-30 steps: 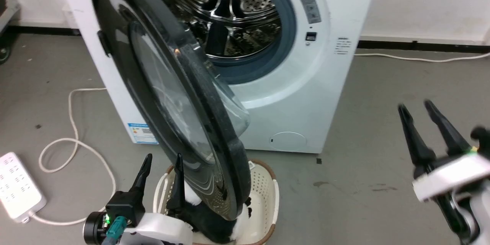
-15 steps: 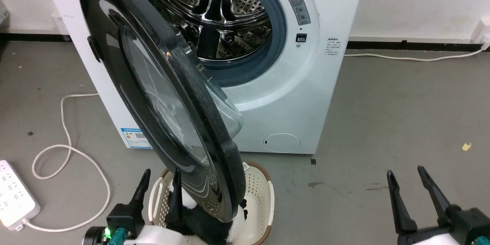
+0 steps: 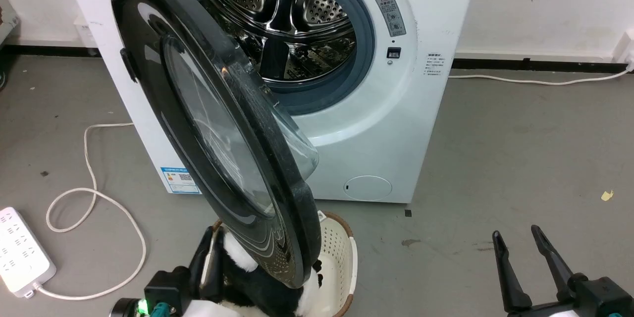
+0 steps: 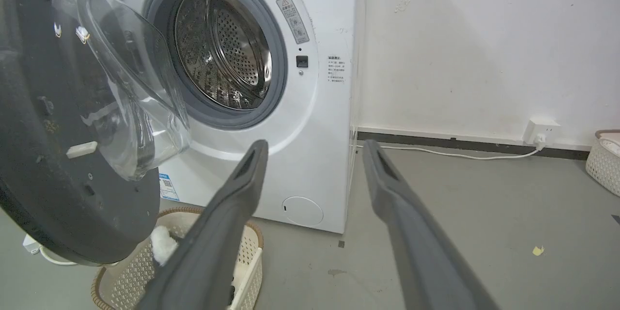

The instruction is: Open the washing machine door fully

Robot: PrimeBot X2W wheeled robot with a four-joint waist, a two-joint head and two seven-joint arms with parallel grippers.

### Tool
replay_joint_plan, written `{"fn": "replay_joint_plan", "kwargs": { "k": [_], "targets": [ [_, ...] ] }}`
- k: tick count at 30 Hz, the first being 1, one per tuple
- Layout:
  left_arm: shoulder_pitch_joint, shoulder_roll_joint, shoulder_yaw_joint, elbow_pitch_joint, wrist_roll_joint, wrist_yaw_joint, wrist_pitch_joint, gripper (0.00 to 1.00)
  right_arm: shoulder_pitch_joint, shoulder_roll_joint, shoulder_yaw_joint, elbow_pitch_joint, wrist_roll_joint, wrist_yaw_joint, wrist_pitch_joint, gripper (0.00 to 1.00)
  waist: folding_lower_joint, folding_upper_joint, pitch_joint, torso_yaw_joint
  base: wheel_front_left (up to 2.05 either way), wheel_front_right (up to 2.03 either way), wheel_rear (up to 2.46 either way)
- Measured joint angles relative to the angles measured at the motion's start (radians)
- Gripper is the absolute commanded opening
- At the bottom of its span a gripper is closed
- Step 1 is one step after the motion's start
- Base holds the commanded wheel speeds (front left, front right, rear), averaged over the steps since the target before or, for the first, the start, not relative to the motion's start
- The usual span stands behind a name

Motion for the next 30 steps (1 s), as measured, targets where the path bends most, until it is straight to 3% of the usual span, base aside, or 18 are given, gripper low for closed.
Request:
{"fn": "replay_joint_plan", "kwargs": {
  "k": [7,11,18,23,30],
  "targets": [
    [-0.002,0.000,0.037,-0.083,-0.007,0.011,0.000,0.00,0.000,0.001,-0.001,0.006,0.012,0.000,0.000,1.00,0.0000,0.0000,0.006,-0.001,0.00,0.00,0.00],
    [-0.030,0.000,0.092,-0.198,-0.063,0.028,0.000,0.00,-0.001,0.002,-0.007,0.006,0.016,0.000,0.000,1.00,0.0000,0.0000,0.008,-0.002,0.00,0.00,0.00],
    [-0.139,0.000,0.150,-0.450,-0.067,0.047,-0.001,0.00,-0.002,0.002,-0.021,0.011,0.017,0.000,0.000,1.00,0.0001,0.0000,0.007,-0.007,0.00,0.00,0.00],
    [-0.209,0.000,0.125,-0.561,-0.063,0.050,-0.001,0.00,-0.003,0.002,-0.021,0.016,0.017,0.000,0.000,1.00,0.0001,0.0000,0.004,-0.011,0.00,0.00,0.00],
    [-0.229,0.000,-0.026,-0.584,-0.026,0.041,-0.001,0.00,-0.003,0.002,-0.021,0.023,0.032,0.000,0.000,1.00,0.0001,0.0000,0.000,-0.017,0.00,0.00,0.00]
  ]
}}
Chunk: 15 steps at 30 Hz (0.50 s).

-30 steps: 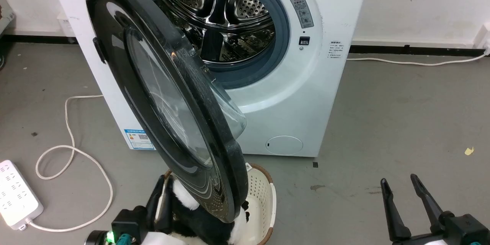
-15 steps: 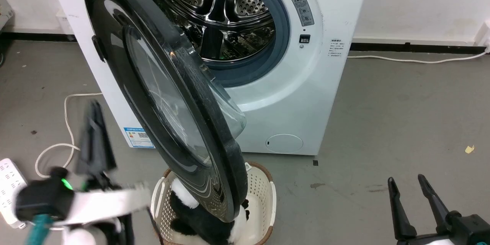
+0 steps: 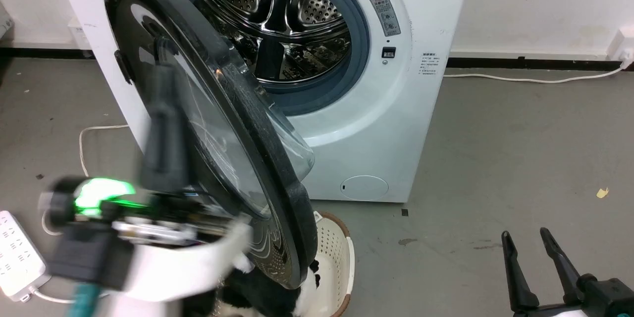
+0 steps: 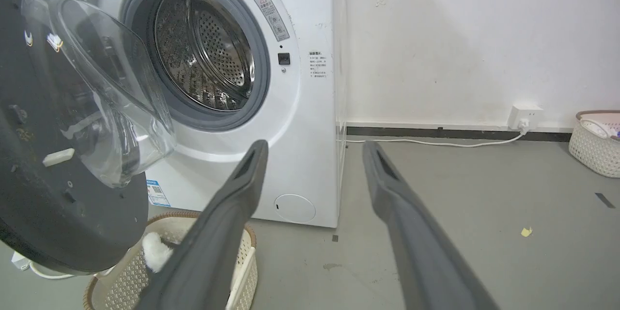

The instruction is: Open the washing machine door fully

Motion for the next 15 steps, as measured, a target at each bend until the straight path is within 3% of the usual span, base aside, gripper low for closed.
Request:
{"fn": "replay_joint_plan", "kwargs": {
  "k": [7,15],
  "targets": [
    [0.049,-0.001,-0.212,0.111,0.010,-0.008,0.021,0.00,0.000,0.000,-0.008,0.004,0.004,0.000,0.000,1.00,0.0000,0.0000,0.003,0.000,0.00,0.00,0.00],
    [0.068,-0.001,-0.367,0.345,-0.093,0.011,0.097,0.00,0.000,0.001,-0.004,0.013,0.013,0.000,0.000,1.00,0.0000,0.0000,0.015,-0.005,0.00,0.00,0.00]
  ]
}}
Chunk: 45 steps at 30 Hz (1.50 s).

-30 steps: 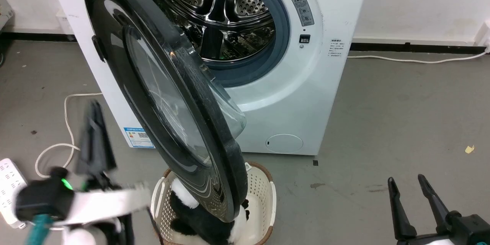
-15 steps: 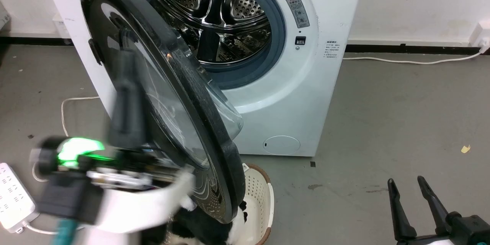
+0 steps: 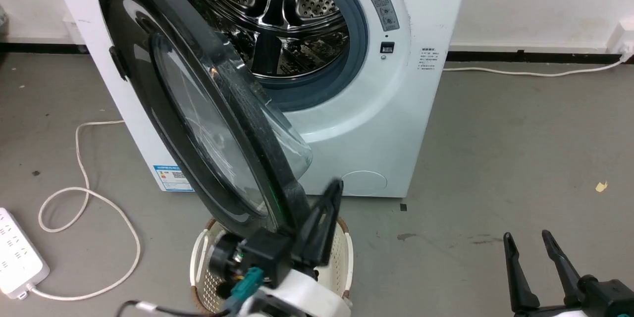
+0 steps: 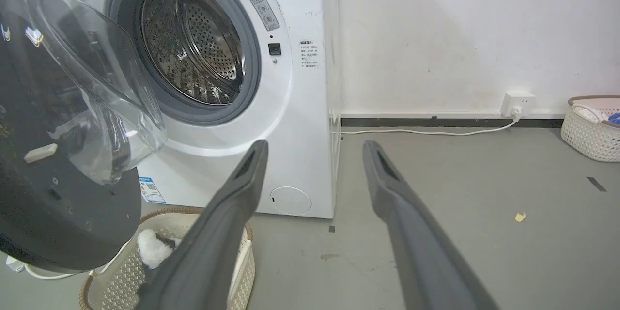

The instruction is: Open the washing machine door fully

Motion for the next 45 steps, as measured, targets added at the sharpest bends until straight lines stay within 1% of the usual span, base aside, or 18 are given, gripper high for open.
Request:
{"fn": "replay_joint_plan", "kwargs": {
  "k": [5,10,15,20,26,33,35,41,45],
  "targets": [
    [-0.001,0.000,-0.037,0.140,-0.051,0.014,0.026,0.00,-0.001,0.000,0.001,0.004,0.004,0.000,0.000,1.00,0.0000,0.0000,0.010,-0.005,0.00,0.00,0.00],
    [-0.018,0.001,-0.038,0.249,-0.072,0.037,0.027,0.00,-0.001,0.000,0.001,0.005,0.007,0.000,0.000,1.00,-0.0002,-0.0001,0.022,-0.001,0.00,0.00,0.00],
    [-0.042,-0.004,-0.043,0.305,-0.081,0.044,-0.001,0.00,-0.001,0.000,0.007,0.012,0.007,0.000,0.000,1.00,-0.0001,0.0000,0.024,0.021,0.00,0.00,0.00],
    [-0.041,-0.006,-0.056,0.332,-0.089,0.042,-0.018,0.00,0.000,0.000,0.004,0.017,0.010,0.000,0.000,1.00,-0.0002,0.0000,0.011,0.061,0.00,0.00,0.00],
    [-0.020,-0.003,-0.079,0.333,-0.091,0.041,-0.021,0.00,0.008,0.000,0.004,0.023,0.027,0.000,0.000,1.00,-0.0001,0.0000,-0.007,0.143,0.00,0.00,0.00],
    [0.010,0.005,-0.086,0.314,-0.098,0.044,-0.010,0.00,0.014,0.001,0.013,0.032,0.035,0.000,0.000,1.00,-0.0002,-0.0001,-0.024,0.273,0.00,0.00,0.00],
    [0.017,0.013,-0.081,0.305,-0.100,0.051,-0.007,0.00,0.014,0.001,0.016,0.035,0.039,0.000,0.000,1.00,-0.0002,-0.0001,-0.027,0.311,0.00,0.00,0.00],
    [0.016,0.077,-0.014,0.283,-0.115,0.084,0.002,0.00,0.014,0.001,0.032,0.043,0.043,0.000,0.000,1.00,-0.0001,-0.0001,-0.029,0.412,0.00,0.00,0.00],
    [0.016,0.118,0.036,0.266,-0.134,0.103,0.012,0.00,0.014,0.001,0.038,0.044,0.041,0.000,0.000,1.00,-0.0002,-0.0001,-0.017,0.458,0.00,0.00,0.00]
  ]
}}
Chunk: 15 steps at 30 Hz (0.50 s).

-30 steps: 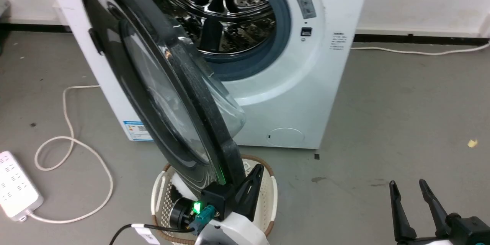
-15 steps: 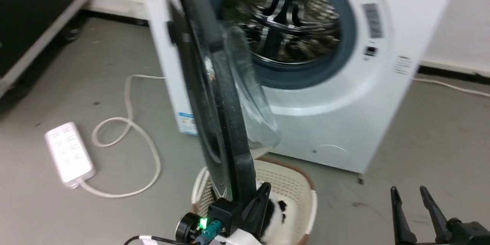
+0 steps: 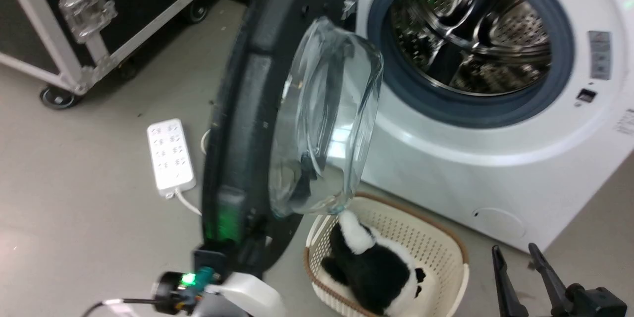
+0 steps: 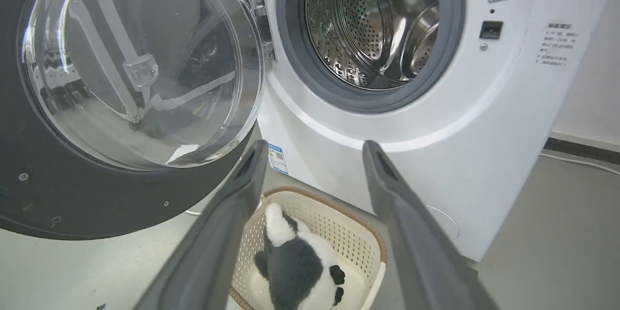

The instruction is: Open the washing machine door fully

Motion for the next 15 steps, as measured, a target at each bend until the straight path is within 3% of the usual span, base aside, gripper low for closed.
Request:
{"fn": "replay_joint_plan", "kwargs": {
  "k": [7,15],
  "targets": [
    [-0.039,0.053,0.118,-0.006,-0.058,0.023,0.007,0.00,-0.007,0.000,0.011,-0.001,-0.043,0.000,0.000,1.00,0.0002,0.0000,0.079,0.024,0.00,0.00,0.00],
    [-0.123,0.168,0.290,0.051,-0.138,0.040,0.003,0.00,-0.043,-0.002,0.007,-0.008,-0.102,0.000,0.000,1.00,0.0003,0.0000,0.182,0.005,0.00,0.00,0.00]
  ]
}}
